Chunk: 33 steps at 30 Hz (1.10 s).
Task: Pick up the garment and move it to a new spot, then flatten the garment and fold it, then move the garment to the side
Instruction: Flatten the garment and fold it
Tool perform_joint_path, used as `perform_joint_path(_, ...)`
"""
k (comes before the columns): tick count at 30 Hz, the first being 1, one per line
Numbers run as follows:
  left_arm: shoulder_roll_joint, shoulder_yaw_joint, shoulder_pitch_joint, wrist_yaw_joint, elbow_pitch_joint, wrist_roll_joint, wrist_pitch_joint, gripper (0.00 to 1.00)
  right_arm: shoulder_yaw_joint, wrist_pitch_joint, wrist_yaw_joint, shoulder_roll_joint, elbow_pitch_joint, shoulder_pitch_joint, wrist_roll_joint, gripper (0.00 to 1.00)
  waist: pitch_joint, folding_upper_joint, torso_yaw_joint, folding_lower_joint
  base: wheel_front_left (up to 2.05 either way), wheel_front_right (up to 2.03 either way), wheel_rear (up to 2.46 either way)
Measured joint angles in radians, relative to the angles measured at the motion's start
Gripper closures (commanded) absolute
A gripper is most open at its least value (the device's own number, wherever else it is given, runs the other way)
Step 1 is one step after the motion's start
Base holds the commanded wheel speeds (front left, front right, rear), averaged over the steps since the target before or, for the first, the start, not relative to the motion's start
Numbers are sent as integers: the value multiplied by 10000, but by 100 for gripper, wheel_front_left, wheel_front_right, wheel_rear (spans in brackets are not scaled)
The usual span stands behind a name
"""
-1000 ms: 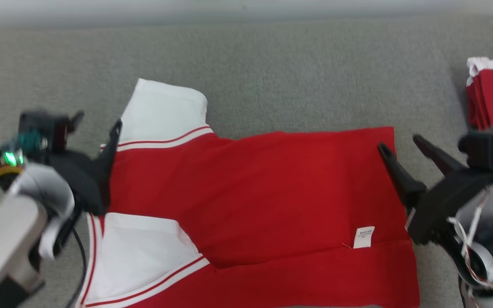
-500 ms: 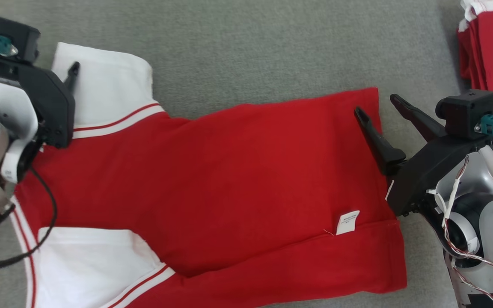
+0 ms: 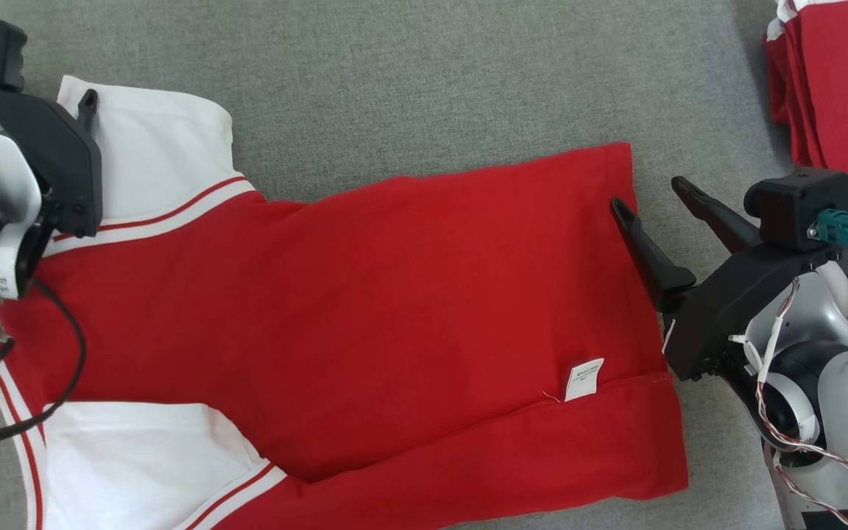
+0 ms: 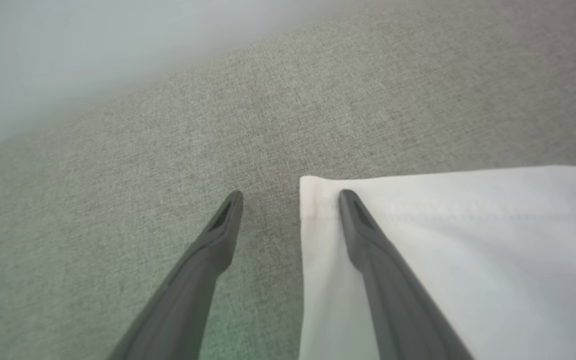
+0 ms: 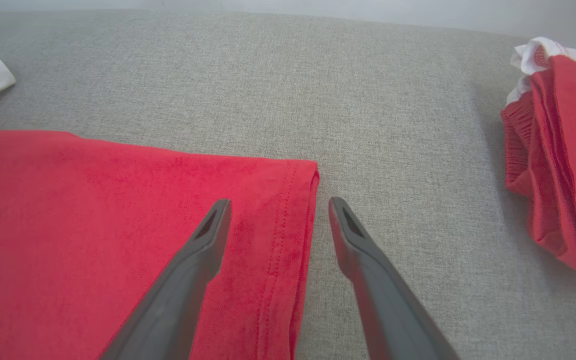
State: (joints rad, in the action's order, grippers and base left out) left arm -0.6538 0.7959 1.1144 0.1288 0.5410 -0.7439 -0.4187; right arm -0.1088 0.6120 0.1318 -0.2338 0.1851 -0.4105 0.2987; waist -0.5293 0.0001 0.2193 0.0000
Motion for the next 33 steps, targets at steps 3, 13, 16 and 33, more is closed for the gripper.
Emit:
perform_joint_path(3, 105, 31, -42, 46, 140, -61, -88, 57, -21, 86, 0, -23, 21, -1, 2, 0, 81, 0, -25, 0, 0, 0, 0)
perform_joint_path(13, 35, -17, -112, -52, 316, -431, -405, 59, -27, 224, 0, -105, 297, 244, 61, 0, 148, -1, 159, -1, 0, 0, 0)
perform_joint_path(16, -21, -56, -103, -36, 286, -468, -407, 62, -46, 213, 0, -96, 305, 255, 63, 0, 110, -1, 247, -1, 0, 0, 0)
perform_joint_path(33, -437, -219, 122, -236, -493, -819, -871, 100, 535, 662, 0, 198, -339, -492, -738, 0, -116, 0, 273, 2, 0, 0, 0)
